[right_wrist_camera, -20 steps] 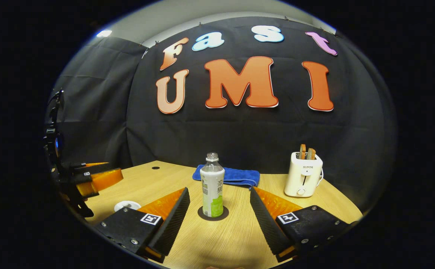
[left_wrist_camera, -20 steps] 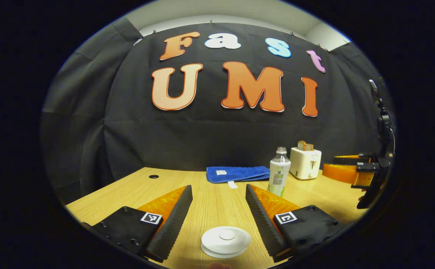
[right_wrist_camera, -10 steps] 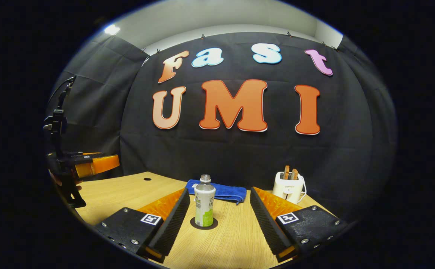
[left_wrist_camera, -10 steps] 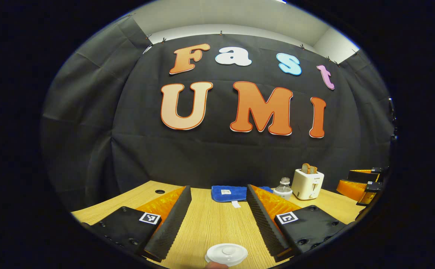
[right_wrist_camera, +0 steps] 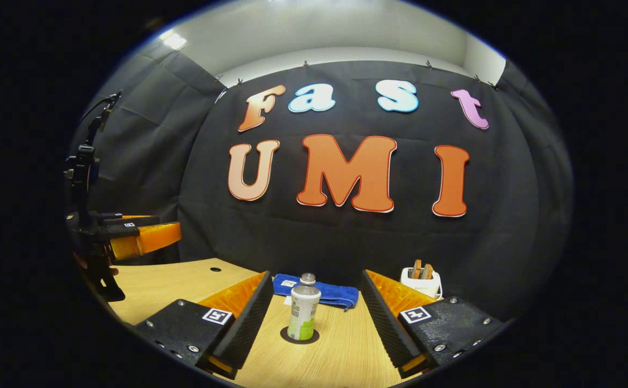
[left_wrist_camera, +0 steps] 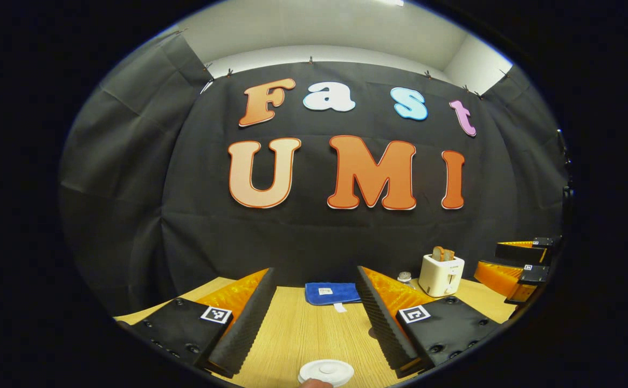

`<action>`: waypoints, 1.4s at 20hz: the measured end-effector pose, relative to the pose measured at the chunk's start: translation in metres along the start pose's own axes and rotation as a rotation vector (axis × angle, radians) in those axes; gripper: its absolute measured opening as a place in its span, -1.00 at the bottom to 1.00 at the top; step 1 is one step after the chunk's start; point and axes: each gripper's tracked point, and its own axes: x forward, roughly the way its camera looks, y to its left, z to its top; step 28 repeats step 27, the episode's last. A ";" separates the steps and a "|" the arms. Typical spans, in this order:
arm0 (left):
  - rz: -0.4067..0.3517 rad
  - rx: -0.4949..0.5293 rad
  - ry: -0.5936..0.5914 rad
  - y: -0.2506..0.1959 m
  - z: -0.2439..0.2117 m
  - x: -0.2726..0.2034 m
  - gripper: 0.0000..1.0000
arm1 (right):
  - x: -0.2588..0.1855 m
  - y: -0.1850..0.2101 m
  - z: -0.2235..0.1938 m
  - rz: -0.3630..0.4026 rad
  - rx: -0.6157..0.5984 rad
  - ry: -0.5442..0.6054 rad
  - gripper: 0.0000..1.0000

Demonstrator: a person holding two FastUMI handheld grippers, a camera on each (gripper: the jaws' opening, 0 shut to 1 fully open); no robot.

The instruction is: Open the teacup lid with one hand, grasp the water bottle and pour water into the teacup with the other hand; after pouring, place the water bottle on the coaster and then close the teacup lid.

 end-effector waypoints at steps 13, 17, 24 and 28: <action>0.029 0.034 -0.029 0.004 0.015 -0.004 0.94 | -0.001 0.006 -0.002 -0.004 0.018 0.005 0.96; 0.034 0.034 -0.024 0.007 0.013 -0.006 0.90 | -0.002 0.006 -0.005 -0.001 0.011 0.010 0.96; 0.044 0.031 -0.007 0.011 0.008 -0.007 0.90 | -0.001 0.013 -0.006 0.020 0.025 0.011 0.97; 0.047 0.033 -0.010 0.012 0.009 -0.007 0.94 | -0.002 0.014 -0.005 0.030 0.039 0.013 0.97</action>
